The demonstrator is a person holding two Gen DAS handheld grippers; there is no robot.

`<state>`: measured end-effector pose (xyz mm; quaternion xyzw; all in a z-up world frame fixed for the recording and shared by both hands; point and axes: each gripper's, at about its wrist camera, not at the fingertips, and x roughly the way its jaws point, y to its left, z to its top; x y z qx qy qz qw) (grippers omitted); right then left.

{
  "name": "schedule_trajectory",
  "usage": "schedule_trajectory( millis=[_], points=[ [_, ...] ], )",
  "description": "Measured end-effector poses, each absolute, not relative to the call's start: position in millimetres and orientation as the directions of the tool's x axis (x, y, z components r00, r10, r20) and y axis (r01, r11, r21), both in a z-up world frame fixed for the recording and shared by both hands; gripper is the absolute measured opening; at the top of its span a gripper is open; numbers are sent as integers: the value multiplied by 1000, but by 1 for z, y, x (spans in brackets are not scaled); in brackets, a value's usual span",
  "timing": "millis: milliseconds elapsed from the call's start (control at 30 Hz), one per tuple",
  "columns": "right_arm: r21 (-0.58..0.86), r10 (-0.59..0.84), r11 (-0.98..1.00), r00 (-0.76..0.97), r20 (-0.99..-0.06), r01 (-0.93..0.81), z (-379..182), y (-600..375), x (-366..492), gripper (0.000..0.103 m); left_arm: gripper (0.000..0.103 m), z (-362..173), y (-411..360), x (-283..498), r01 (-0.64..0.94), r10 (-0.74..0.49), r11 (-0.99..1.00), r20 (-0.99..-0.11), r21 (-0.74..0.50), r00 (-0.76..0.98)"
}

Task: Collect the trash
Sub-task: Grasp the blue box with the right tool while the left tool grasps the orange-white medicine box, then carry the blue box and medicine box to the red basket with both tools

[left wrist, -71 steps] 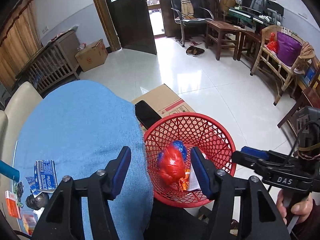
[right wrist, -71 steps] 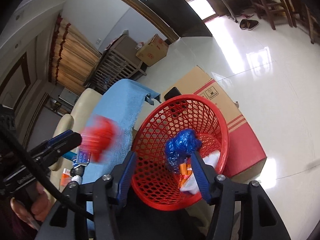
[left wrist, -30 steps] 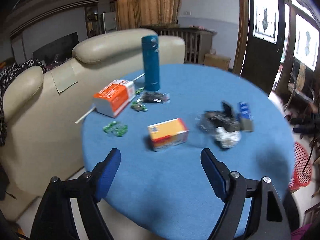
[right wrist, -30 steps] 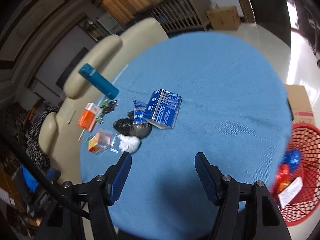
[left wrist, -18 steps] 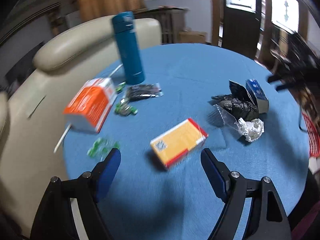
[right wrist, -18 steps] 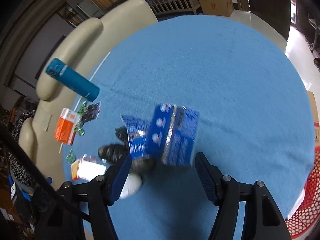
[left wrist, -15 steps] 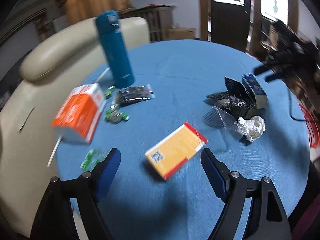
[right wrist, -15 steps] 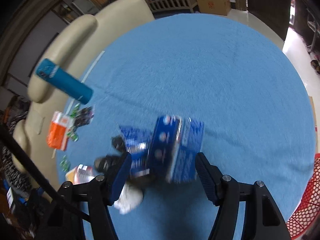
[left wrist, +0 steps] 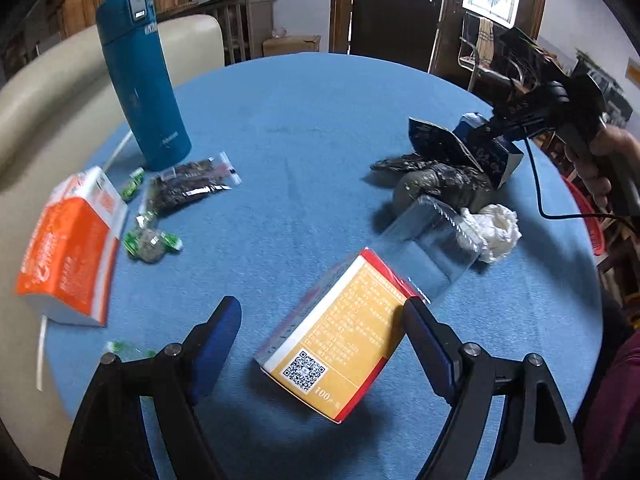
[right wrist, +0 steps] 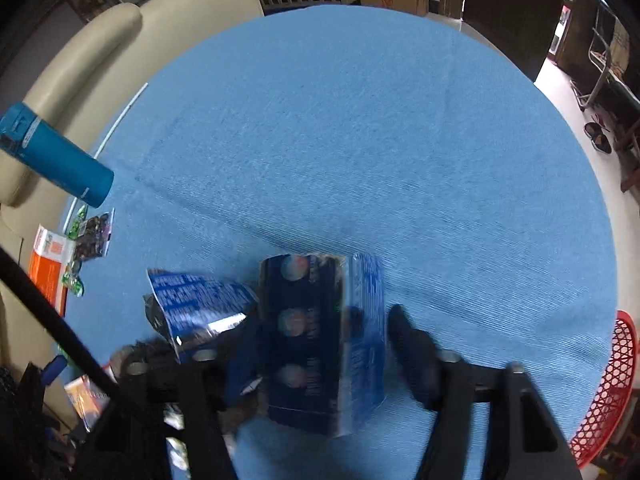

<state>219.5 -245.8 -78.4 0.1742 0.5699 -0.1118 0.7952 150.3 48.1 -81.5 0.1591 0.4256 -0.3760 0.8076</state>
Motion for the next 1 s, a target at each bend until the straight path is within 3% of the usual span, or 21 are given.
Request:
schedule_trajectory(
  millis=[333,433,567,633,667,1000],
  points=[
    [280,128,880,376,-918,384,-75,-281,152,44,84,-97,44,101,748,-448,663,-818,-34,361],
    [340,182,858,389,-903,386,-80,-288,128,43,84,-100,45,97,707,-418,707,-812,-9,407],
    [402,235,827,408,-882,393,-82,-291,102,43,84,-92,53,111,593,-399,803,-795,-63,456],
    [419,250,820,413,-875,390,-82,-291,91,43,76,-93,51,117,540,-341,841,-810,-37,476],
    [427,257,816,418,-871,390,-81,-291,88,43,50,-95,49,118,532,-334,846,-819,-42,466],
    [495,298,810,507,-809,313,-59,-289,58,43,48,-91,58,76,425,-294,904,-789,-46,539]
  ],
)
